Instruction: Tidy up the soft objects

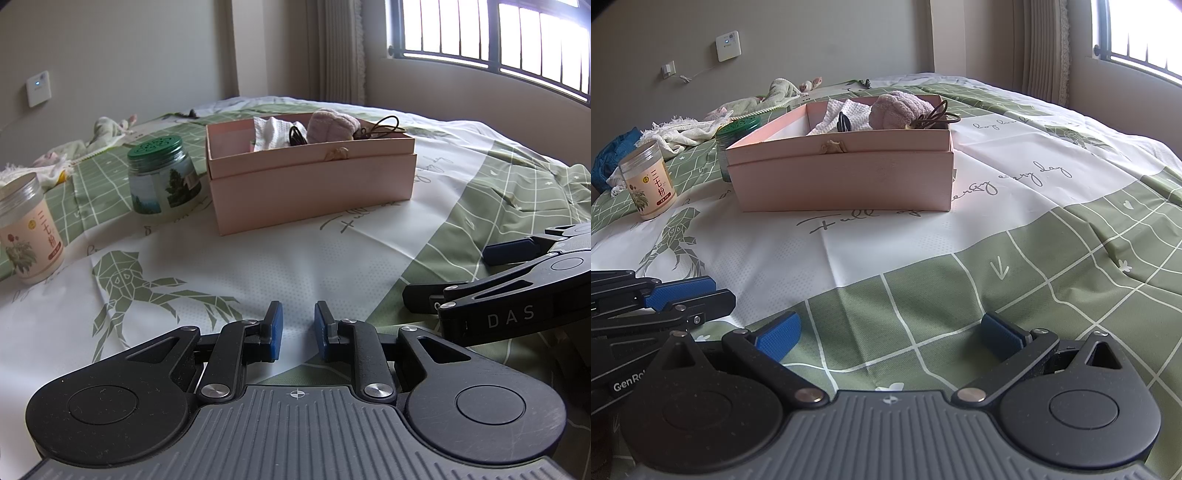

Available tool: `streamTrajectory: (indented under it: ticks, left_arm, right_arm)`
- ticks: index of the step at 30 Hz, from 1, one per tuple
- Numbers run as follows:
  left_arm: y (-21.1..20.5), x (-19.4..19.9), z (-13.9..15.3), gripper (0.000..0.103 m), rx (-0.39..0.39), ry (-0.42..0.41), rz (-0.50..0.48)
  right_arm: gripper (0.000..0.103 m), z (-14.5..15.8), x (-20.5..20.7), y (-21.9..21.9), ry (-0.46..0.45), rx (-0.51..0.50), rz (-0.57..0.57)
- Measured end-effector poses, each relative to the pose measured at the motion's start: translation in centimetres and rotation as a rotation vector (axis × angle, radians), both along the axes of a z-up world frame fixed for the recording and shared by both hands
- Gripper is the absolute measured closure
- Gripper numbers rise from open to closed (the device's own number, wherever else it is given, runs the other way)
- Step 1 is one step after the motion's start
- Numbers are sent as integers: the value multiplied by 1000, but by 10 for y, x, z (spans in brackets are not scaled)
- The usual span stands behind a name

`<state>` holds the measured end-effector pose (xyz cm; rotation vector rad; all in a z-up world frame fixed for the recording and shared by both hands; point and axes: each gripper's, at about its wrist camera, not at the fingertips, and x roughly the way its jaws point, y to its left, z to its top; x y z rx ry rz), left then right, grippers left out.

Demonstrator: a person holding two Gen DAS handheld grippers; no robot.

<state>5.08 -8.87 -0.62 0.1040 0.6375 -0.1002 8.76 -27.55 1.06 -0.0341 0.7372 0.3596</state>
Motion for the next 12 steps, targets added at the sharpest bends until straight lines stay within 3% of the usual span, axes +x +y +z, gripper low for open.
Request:
streamTrajectory:
  ticks: [12]
  left_arm:
    - [-1, 1, 1, 81, -11, 0, 2]
  right_arm:
    - [0, 0, 0, 0, 0, -1, 0]
